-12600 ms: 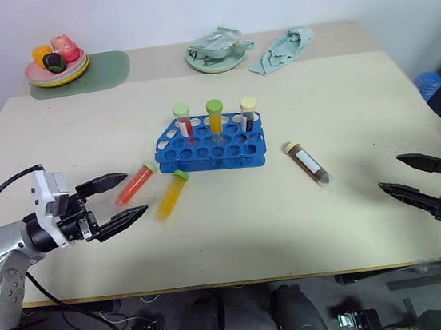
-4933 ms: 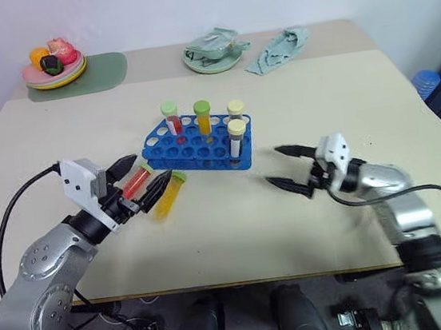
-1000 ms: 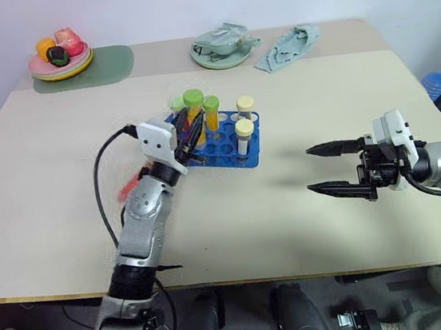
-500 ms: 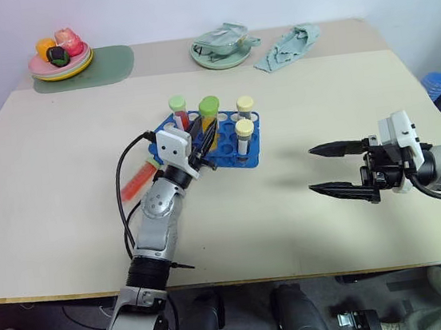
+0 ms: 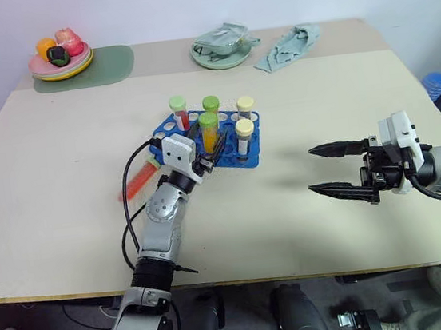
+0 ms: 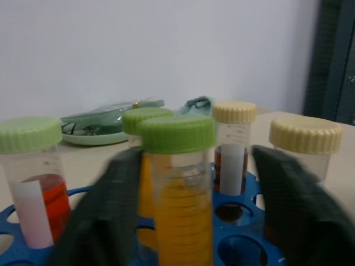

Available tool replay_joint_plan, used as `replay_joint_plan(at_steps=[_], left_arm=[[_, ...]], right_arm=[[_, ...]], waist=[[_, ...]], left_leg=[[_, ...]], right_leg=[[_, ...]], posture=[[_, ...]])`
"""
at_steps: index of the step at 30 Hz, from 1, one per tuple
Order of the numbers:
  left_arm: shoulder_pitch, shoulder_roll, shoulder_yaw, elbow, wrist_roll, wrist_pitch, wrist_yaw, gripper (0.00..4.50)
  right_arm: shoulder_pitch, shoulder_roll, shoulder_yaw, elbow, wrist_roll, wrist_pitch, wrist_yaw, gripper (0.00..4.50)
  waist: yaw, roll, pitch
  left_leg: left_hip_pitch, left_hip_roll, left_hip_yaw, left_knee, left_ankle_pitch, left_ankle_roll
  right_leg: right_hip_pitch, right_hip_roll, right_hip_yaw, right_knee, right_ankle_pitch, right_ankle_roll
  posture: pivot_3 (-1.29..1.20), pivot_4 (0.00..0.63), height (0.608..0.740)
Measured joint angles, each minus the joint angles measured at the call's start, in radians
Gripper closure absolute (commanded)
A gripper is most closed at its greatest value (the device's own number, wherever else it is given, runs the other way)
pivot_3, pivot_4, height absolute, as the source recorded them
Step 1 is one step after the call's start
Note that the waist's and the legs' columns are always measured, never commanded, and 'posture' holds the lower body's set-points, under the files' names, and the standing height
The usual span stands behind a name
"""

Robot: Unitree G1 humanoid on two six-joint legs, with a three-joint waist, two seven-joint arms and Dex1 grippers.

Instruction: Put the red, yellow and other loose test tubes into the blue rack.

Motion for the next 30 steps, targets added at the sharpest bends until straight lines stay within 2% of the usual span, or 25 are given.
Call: replay_joint_plan(at_steps=[5,10,14,17,18,20,22,26,30], left_arm=[[0.001,0.009,0.038,-0.069,0.000,0.034,0.039,0.78],[0.000,0.047,0.135,-0.288,-0.129,0.213,0.079,0.78],[0.032,0.186,0.235,-0.467,-0.248,0.467,0.111,0.78],[0.073,0.338,0.306,-0.568,-0.366,0.712,0.097,0.78],[0.079,0.414,0.306,-0.582,-0.386,0.818,0.092,0.78],[0.069,0.582,0.293,-0.570,-0.434,1.047,0.047,0.78],[0.014,0.690,0.262,-0.533,-0.457,1.217,-0.005,0.78],[-0.139,0.825,0.106,-0.471,-0.442,1.401,-0.108,0.78],[-0.242,0.856,-0.046,-0.386,-0.379,1.448,-0.202,0.78]], right_arm=[[-0.002,0.001,0.000,0.000,0.000,0.000,-0.003,0.78],[-0.006,0.001,0.000,0.001,0.000,-0.001,-0.004,0.78],[-0.018,0.016,0.007,0.006,-0.002,-0.012,-0.005,0.78],[-0.025,0.038,0.021,0.017,-0.009,-0.023,-0.004,0.78],[-0.031,0.043,0.035,0.019,-0.013,-0.025,-0.003,0.78],[-0.046,0.058,0.050,0.027,-0.020,-0.030,0.000,0.78],[-0.055,0.063,0.057,0.039,-0.029,-0.033,0.003,0.78],[-0.084,0.078,0.082,0.051,-0.039,-0.044,0.006,0.78],[-0.090,0.079,0.085,0.054,-0.043,-0.046,0.004,0.78]], waist=[[0.001,0.000,0.000],[0.000,0.000,0.000],[-0.006,0.000,0.000],[-0.007,0.001,0.000],[-0.006,0.000,0.000],[-0.006,0.000,0.000],[-0.002,0.000,0.000],[-0.003,0.000,0.000],[-0.009,0.000,0.000]], left_leg=[[0.000,0.000,0.000,0.000,0.000,0.000],[0.000,0.000,0.000,0.000,0.000,0.000],[0.000,0.001,0.000,0.000,0.000,0.000],[0.000,0.001,0.000,0.000,-0.001,0.001],[0.000,0.001,-0.001,0.000,-0.002,0.003],[0.000,0.001,-0.001,0.000,-0.002,0.003],[0.000,0.000,-0.001,0.000,-0.002,0.003],[0.000,0.000,-0.001,0.000,-0.001,0.002],[0.000,0.001,-0.001,-0.001,0.000,0.000]], right_leg=[[0.000,0.000,0.000,0.000,0.000,0.000],[0.000,0.000,0.000,0.000,0.000,0.000],[-0.001,0.001,0.000,0.001,0.000,0.000],[-0.002,0.001,0.000,0.003,0.000,0.000],[-0.001,0.001,0.000,0.003,0.000,0.000],[-0.001,0.001,0.000,0.004,0.000,0.000],[-0.001,0.001,0.000,0.003,0.000,0.000],[-0.001,0.001,0.000,0.003,0.000,0.000],[-0.002,0.001,0.000,0.003,0.000,0.000]], posture=[[0.00,0.150,0.740],[0.00,0.150,0.740],[0.00,0.150,0.740],[0.00,0.150,0.740],[0.00,0.150,0.740],[0.00,0.150,0.740],[0.00,0.150,0.740],[0.00,0.150,0.740],[0.00,0.150,0.740]])
